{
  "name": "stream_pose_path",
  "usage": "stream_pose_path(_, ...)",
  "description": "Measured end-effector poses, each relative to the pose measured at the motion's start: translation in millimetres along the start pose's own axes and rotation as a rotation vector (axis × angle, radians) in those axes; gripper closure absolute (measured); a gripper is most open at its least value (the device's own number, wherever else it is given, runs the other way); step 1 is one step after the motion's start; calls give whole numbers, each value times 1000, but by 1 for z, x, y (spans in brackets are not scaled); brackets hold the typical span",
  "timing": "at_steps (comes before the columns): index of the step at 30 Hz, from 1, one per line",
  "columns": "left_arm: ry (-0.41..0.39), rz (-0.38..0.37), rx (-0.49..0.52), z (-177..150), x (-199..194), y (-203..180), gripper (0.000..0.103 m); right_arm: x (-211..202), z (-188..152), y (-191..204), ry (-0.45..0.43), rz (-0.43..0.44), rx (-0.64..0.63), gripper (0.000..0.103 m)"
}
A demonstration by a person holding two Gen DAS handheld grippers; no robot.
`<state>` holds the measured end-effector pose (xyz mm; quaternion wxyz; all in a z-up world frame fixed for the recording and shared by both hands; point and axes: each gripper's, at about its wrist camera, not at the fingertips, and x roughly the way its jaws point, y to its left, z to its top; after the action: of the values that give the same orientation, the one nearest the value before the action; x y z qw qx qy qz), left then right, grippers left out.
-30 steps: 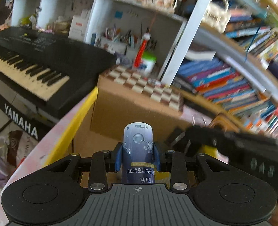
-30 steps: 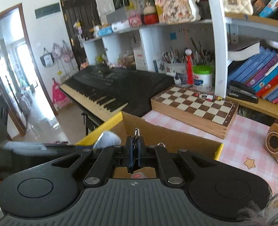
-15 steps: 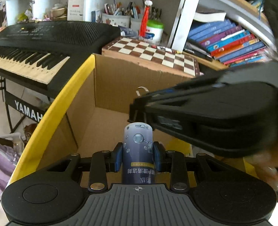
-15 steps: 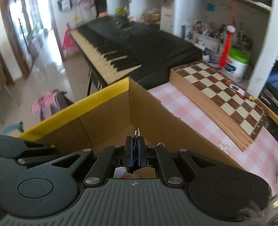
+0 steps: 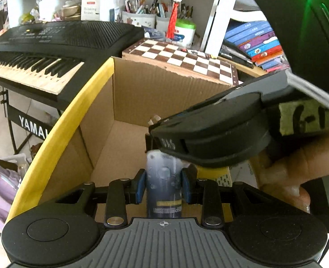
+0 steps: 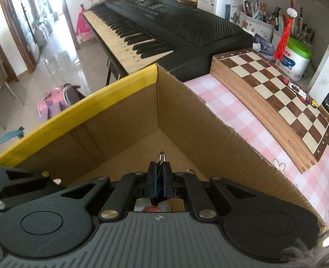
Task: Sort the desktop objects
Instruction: 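Open both grippers inside the box to drop the spray bottle and clip, then withdraw both tools up out of the yellow box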
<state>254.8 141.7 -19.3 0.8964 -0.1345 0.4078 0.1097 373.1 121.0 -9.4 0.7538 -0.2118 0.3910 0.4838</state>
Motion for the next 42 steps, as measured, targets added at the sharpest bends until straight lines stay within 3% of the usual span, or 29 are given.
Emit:
stream_pose_path(2, -23, -5, 8, 0, -6, 0, 67, -8, 0, -1, -36, -7, 21, 93)
stream_pose_path(3, -35, -11, 9, 0, -9, 0, 60, -13, 0, -2, -54, -10, 37, 86)
stream_pose_path(5, -69, -11, 12, 1, -18, -1, 52, -23, -2, -3, -95, -11, 68, 83)
stream_pose_path(15, -242, 17, 69, -5, -75, -3, 27, -106, -27, -5, -300, -103, 167, 80)
stream_pose_path(20, -286, -10, 78, -17, -103, 5, 27, -149, -63, -6, -371, -175, 239, 80)
stream_pose_path(28, -332, -37, 86, -37, -134, 8, 26, -194, -118, 3, -406, -288, 344, 80)
stream_pose_path(42, -391, -89, 175, -85, -180, 0, 20, -238, -203, 79, -431, -436, 372, 76)
